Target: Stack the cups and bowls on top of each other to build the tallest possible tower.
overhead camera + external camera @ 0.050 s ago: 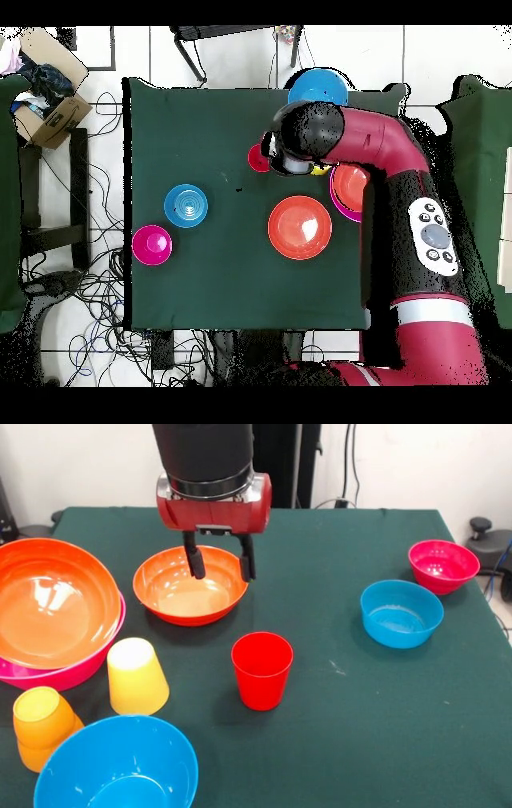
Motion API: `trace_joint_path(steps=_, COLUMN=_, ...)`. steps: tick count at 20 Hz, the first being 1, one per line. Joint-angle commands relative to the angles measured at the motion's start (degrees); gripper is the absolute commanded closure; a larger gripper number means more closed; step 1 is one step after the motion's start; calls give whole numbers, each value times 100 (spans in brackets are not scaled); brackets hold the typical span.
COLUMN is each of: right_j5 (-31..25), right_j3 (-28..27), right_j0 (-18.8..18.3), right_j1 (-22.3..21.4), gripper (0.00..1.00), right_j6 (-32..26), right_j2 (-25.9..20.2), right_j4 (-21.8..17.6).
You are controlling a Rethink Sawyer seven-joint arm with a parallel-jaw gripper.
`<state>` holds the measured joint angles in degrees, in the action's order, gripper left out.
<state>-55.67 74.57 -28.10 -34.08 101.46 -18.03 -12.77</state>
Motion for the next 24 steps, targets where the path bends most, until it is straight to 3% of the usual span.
trace_joint_path(steps=1, right_j5=564, right_j3=619, right_j0=117, right_j1=199, gripper=0, right_j6=192, right_j2=-156, right_j4=-58)
trace_joint_path(steps=10, right_j5=472, right_j3=664, right_j0=224, right_j1=290, gripper=0, right_j6=248, right_j2=55, right_j4=-208)
trace_joint_path(steps=15, right_j5=1165, right_j3=954, right_j0=117, right_j1=354, gripper=0, right_j6=252, right_j2=60, right_j4=-337)
trace_joint_path(steps=24, right_j5=1791, right_j3=952, right_j0=313, right_j1=671, gripper=0, right_j6=379, right_j2=285, right_j4=-549)
